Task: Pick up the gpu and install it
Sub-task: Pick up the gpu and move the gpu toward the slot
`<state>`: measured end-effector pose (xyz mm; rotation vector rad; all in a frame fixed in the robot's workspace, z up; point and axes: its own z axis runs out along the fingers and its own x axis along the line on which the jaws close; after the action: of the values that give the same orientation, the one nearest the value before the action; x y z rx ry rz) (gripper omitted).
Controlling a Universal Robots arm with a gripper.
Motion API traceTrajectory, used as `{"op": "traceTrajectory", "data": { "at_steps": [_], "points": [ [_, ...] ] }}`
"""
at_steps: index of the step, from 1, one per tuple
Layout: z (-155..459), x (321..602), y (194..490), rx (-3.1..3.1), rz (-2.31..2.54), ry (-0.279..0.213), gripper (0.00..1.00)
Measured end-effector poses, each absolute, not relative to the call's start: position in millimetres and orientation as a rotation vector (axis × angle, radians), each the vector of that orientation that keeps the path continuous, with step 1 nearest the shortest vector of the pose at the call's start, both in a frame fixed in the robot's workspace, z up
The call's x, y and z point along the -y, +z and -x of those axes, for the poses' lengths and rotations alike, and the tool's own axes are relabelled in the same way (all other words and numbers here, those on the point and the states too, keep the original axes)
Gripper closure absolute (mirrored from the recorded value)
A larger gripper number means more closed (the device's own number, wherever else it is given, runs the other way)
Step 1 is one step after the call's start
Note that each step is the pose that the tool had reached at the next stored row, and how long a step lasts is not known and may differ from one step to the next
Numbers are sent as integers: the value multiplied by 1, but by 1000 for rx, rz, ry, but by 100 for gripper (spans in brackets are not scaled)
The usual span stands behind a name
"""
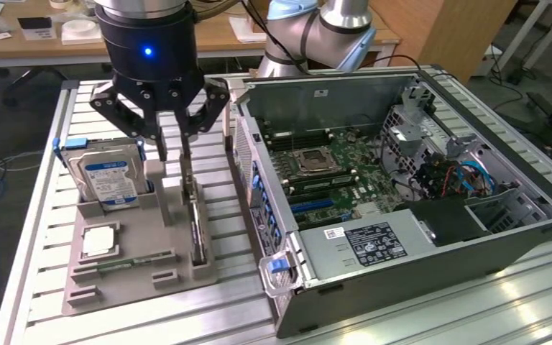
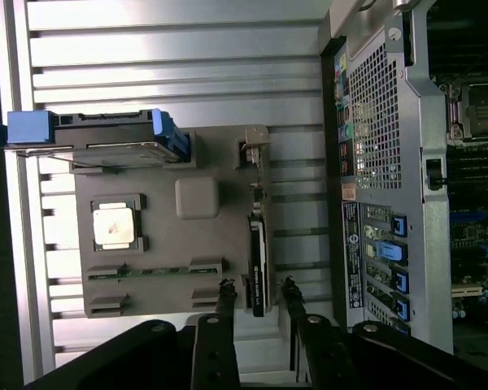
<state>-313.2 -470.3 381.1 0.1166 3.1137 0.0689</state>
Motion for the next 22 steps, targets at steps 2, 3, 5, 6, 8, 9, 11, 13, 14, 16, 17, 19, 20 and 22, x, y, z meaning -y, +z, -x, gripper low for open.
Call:
{"op": "traceTrajectory", "data": {
  "at_steps": [2,3,5,6,8,9,11,13,14,16,17,19,20,22],
  "points": [
    [313,470,381,-3114,-117,69,59],
    [313,470,381,-3114,-117,69,59],
    [313,470,381,-3114,-117,69,53],
    [313,470,380,-3113,-117,69,53],
    [313,470,377,-3114,-117,69,53],
    [313,470,375,-3114,-117,69,53],
    [313,470,371,-3114,-117,69,53],
    [313,470,368,-3114,-117,69,53],
    [313,470,366,-3114,-117,69,53],
    [313,470,362,-3114,-117,69,53],
    [313,470,360,-3114,-117,69,53],
    [313,470,357,-3114,-117,69,53],
    [313,470,355,-3114,-117,69,53],
    [313,470,351,-3114,-117,69,53]
  ]
}}
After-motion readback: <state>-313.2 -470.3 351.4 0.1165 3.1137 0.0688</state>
